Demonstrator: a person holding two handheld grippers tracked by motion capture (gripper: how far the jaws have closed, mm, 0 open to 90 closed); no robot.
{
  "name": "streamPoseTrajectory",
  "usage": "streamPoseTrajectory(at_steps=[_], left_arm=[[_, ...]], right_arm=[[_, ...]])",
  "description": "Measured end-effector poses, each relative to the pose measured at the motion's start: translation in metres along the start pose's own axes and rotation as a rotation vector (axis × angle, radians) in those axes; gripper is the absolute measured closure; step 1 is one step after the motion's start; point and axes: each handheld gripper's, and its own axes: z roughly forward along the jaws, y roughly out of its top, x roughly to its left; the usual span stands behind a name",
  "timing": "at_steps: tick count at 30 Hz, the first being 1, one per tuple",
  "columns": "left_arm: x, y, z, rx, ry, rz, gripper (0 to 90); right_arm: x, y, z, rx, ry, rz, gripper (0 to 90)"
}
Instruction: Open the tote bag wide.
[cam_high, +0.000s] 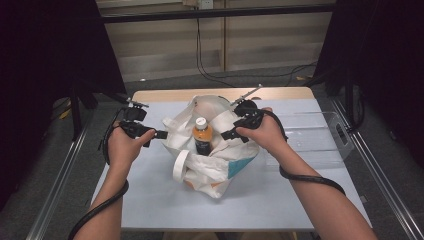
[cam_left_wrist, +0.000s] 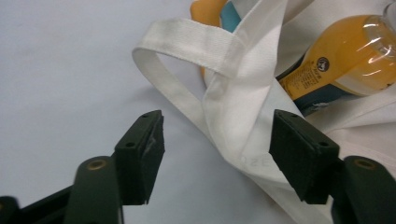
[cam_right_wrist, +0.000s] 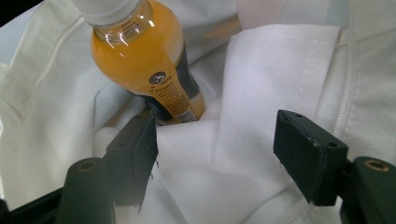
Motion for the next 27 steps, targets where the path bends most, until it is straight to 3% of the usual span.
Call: streamPoseTrajectory(at_steps=[8,11,21,22,24,27], left_arm=[[0.004,-0.006,-0.002,-0.022,0.008,-0.014,23.5],[0.006,-0.009,-0.004,-0.043,0.017,-0.039,20.2],[0.014,-0.017,-0.008,-0.045,0.026,-0.033,10.7],[0.016,-0.021,-0.007,-0.048,0.009,-0.043,10.3],[0.018,-0.023,-0.007,-0.041,0.011,-0.026,9.4],[0.019,-0.027,-0.005,-0.041,0.009,-0.035,8.9]], right_arm=[[0.003,0.000,0.003,0.007,0.006,-0.013,26.5],[0.003,0.001,0.005,0.007,0.008,-0.026,25.9],[0.008,0.004,0.007,0.014,0.020,-0.031,25.0],[0.007,0.004,0.009,0.014,0.020,-0.041,24.9],[0.008,0.004,0.010,0.017,0.027,-0.038,24.7],[0.008,0.004,0.011,0.022,0.025,-0.040,24.5]])
